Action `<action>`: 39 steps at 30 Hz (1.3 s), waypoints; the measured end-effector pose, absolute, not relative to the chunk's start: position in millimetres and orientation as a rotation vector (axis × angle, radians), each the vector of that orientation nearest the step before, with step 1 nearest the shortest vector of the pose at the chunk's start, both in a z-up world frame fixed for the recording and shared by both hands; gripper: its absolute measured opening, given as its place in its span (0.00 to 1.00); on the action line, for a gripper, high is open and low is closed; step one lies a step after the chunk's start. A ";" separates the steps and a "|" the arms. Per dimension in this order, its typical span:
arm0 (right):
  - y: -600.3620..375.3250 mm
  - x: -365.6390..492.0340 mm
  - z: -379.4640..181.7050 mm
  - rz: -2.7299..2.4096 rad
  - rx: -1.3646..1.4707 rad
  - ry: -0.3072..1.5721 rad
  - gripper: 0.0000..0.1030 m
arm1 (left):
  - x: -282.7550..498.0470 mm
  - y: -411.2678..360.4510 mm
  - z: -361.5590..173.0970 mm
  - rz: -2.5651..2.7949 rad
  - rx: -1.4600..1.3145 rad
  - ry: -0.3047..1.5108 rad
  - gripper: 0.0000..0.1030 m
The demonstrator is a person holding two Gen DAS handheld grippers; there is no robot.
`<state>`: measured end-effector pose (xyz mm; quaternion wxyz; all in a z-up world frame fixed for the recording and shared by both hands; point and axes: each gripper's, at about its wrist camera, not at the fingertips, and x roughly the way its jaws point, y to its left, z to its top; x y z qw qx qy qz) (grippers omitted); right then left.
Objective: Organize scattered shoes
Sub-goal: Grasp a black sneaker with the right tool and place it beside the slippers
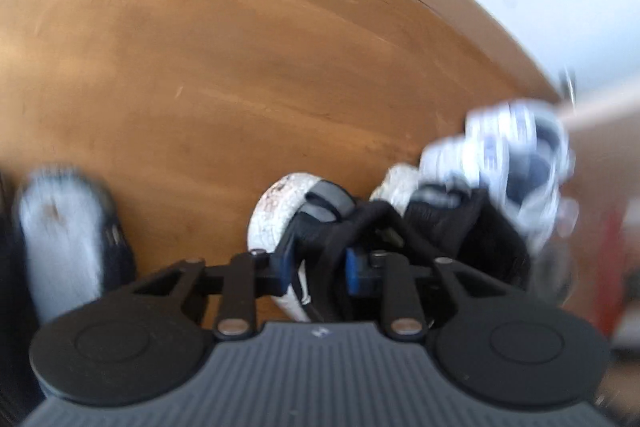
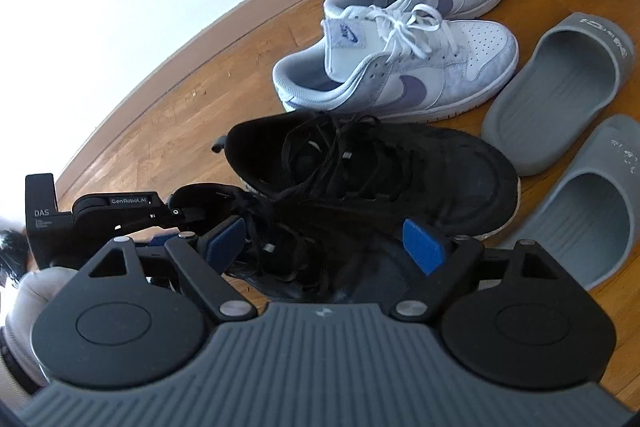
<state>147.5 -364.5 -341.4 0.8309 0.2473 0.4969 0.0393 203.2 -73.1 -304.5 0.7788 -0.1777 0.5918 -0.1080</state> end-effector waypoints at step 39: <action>-166.3 243.5 -385.0 0.590 -0.131 1.231 0.32 | 74.0 150.2 -181.9 -0.391 -0.360 1.271 0.80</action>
